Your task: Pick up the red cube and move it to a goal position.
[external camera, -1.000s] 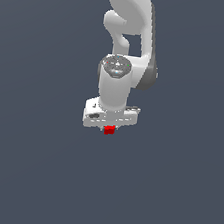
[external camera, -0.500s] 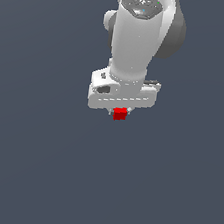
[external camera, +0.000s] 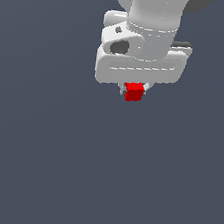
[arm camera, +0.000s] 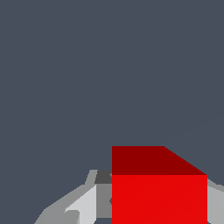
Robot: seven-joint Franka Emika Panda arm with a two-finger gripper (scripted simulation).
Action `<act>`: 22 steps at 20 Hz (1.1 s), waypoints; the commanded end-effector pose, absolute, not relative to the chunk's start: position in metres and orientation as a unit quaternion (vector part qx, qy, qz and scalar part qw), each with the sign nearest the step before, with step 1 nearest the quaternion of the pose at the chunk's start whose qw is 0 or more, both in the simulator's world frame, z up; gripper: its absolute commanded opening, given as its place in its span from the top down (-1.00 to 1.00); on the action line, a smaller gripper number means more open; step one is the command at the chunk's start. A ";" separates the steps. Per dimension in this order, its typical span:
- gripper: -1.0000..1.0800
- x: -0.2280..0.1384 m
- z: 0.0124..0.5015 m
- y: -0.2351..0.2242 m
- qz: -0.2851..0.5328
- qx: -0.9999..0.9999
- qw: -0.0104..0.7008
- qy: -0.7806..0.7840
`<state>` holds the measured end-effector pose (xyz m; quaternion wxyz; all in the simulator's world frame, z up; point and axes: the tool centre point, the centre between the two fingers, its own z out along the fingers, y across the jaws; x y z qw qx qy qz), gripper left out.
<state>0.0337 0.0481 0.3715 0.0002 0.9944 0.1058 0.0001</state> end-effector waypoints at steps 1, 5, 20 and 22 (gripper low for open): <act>1.00 0.035 0.395 0.053 0.000 0.994 0.000 0.106; 1.00 0.038 0.422 0.060 0.000 0.994 0.000 0.106; 1.00 0.044 0.464 0.069 0.000 0.994 0.000 0.105; 1.00 0.045 0.464 0.069 0.000 0.994 0.000 0.105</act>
